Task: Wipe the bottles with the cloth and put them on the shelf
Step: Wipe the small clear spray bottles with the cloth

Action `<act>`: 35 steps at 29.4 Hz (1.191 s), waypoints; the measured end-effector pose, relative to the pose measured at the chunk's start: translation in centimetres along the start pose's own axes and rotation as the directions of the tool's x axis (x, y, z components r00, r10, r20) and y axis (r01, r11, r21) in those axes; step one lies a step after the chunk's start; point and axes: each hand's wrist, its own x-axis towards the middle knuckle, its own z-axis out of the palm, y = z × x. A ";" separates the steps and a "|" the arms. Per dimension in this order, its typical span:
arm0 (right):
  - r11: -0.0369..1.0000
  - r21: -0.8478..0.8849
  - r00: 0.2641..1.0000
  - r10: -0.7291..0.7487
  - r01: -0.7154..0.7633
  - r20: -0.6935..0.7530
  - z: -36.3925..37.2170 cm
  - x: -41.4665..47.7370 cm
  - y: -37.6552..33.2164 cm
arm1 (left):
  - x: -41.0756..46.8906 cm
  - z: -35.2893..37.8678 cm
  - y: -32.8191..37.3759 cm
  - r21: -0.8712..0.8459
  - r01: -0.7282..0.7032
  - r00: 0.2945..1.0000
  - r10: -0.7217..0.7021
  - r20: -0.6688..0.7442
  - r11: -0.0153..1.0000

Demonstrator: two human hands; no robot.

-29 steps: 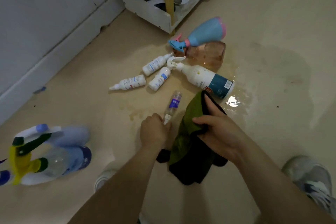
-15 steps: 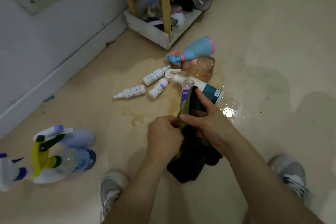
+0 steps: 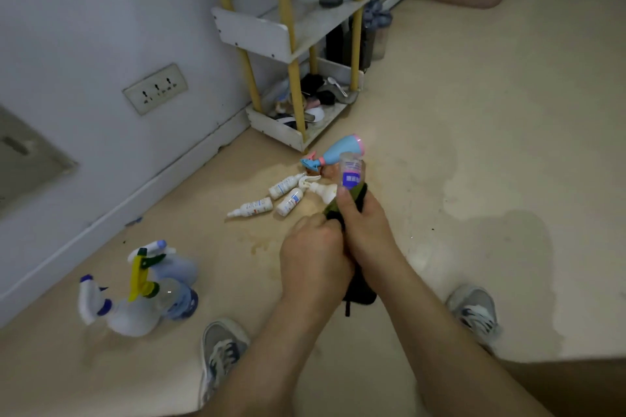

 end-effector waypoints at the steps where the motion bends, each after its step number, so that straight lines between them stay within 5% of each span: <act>1: 1.000 -0.008 0.999 -0.014 0.014 0.030 -0.1 -1.1 0.0 | 0.0 -0.5 0.1 0.024 -0.023 0.999 0.024 -0.036 0.999; 9: 0.986 0.165 0.990 0.010 0.014 -0.144 -0.4 0.1 -3.5 | -2.3 -3.1 1.2 0.020 -0.138 0.970 0.139 -0.198 0.990; 13: 0.991 0.128 0.995 0.059 -0.048 -0.078 -1.6 -1.4 -3.9 | -2.7 -5.9 0.8 -0.218 -0.056 0.990 0.082 0.113 0.974; 17: 1.000 -0.008 0.993 -0.005 0.006 0.114 -2.2 -3.5 -4.5 | -0.5 -8.8 -1.1 -0.712 0.229 0.969 -0.227 0.100 0.663; 20: 0.996 -0.007 0.966 -0.088 0.092 0.244 -2.2 -4.7 -4.8 | 0.8 -9.8 -1.8 -0.764 0.275 0.953 -0.058 0.299 0.583; 24: 0.924 -0.274 0.963 -0.240 0.266 0.127 -2.0 -4.8 -5.1 | 0.7 -10.9 -3.2 -0.785 0.327 0.931 -0.035 0.364 0.526; 27: 0.942 -0.278 0.974 -0.216 0.188 -0.073 -3.0 -4.7 -5.0 | 0.4 -11.5 -4.6 -0.785 0.332 0.943 -0.216 0.255 0.522; 29: 0.997 -0.067 0.990 -0.037 0.028 -0.137 -4.0 -4.8 -4.7 | 0.7 -11.6 -6.1 -0.886 0.307 0.879 -0.460 0.124 0.347; 32: 0.932 0.320 0.985 0.172 -0.172 0.030 -3.1 -6.0 -4.2 | 0.4 -10.4 -5.6 -0.955 0.289 0.757 -0.594 0.273 -0.070; 35: 0.892 0.389 0.952 0.124 -0.231 0.280 -0.1 -7.7 -3.6 | -1.0 -7.7 -3.0 -0.929 0.348 0.766 -0.534 0.358 -0.123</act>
